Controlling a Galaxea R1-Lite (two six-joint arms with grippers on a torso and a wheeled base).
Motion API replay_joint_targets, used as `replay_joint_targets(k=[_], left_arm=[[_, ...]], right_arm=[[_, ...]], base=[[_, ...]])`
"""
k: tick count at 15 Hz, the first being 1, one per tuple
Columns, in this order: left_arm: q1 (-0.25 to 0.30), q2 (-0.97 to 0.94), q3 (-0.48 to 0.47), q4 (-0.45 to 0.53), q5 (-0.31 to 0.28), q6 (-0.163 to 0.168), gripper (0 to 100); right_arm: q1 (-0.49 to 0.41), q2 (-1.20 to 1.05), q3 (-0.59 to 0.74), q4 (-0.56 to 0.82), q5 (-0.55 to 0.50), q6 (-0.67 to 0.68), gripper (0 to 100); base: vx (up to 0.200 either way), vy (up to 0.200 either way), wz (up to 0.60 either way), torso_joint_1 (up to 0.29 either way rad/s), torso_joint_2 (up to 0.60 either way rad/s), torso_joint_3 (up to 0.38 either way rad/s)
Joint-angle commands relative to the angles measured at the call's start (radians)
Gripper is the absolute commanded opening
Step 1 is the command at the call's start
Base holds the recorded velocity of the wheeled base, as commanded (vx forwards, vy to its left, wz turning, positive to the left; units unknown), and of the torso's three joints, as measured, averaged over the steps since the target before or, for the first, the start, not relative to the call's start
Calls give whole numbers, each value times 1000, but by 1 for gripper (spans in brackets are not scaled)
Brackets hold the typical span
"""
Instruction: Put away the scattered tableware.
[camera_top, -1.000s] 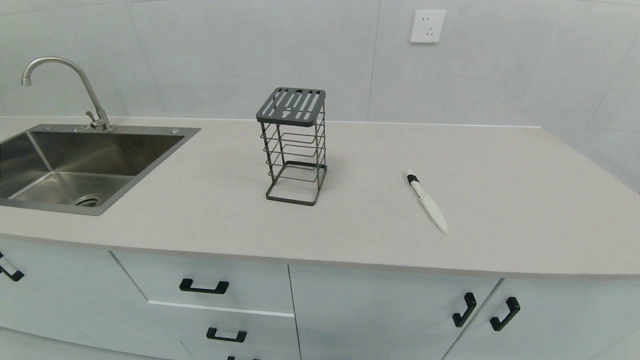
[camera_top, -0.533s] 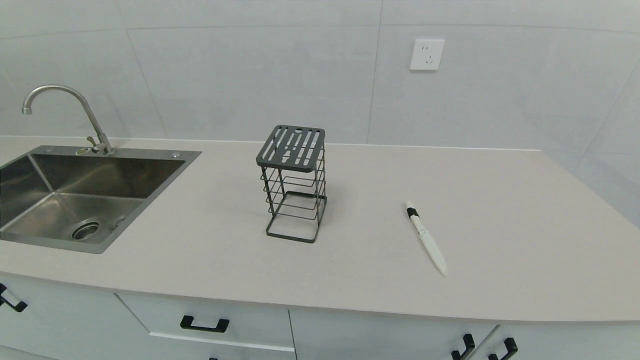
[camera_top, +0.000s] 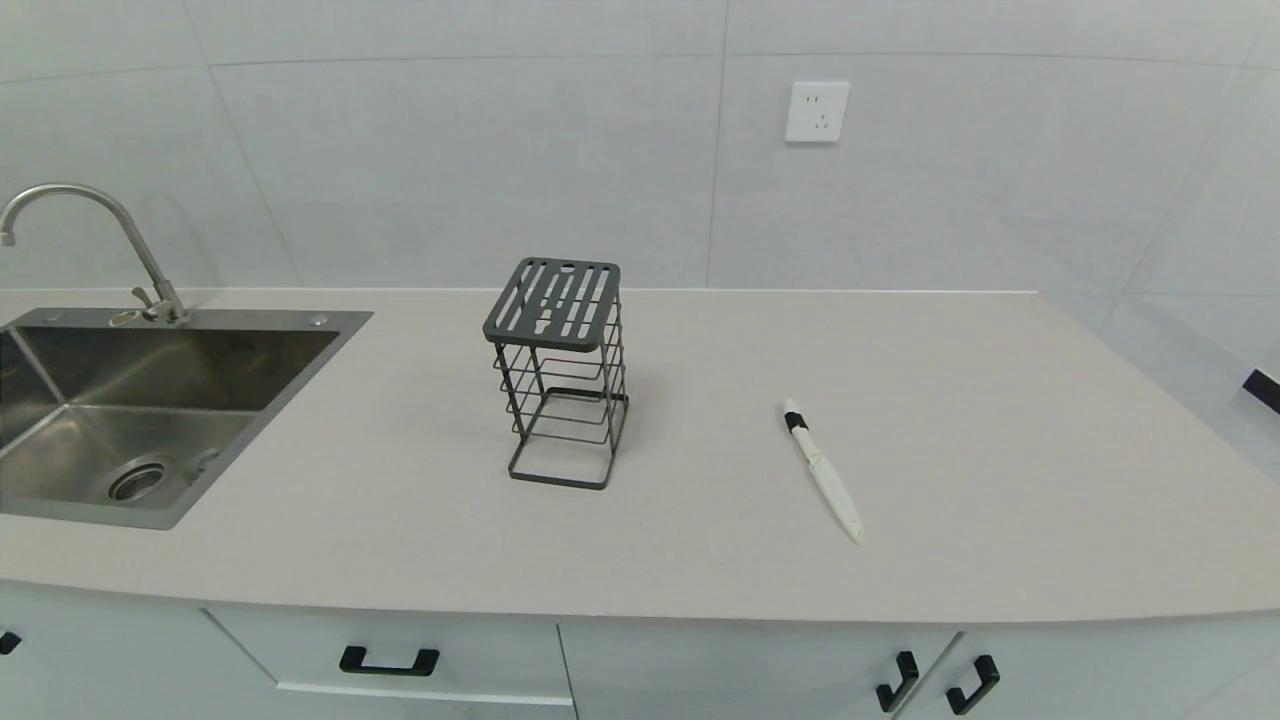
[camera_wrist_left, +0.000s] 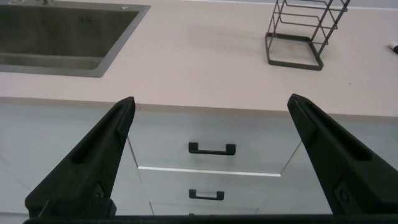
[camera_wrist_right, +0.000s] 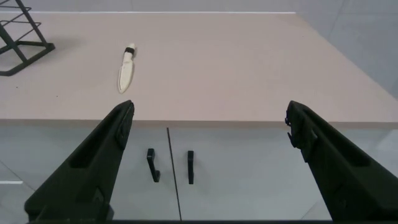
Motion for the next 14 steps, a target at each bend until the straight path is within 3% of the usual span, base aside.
replay_joint_targets(k=[1, 8, 14], left_arm=[[0, 1, 0, 0, 0, -1, 100], [0, 1, 0, 0, 0, -1, 100], [2, 1, 0, 1, -3, 13, 100]], right_arm=[[0, 0, 0, 0, 2, 0, 100], [0, 0, 0, 0, 2, 1, 100], [0, 0, 0, 0, 2, 0, 100]], base=[[0, 0, 0, 0, 0, 0], [0, 0, 0, 232, -450, -216], [0, 0, 0, 43, -49, -1]])
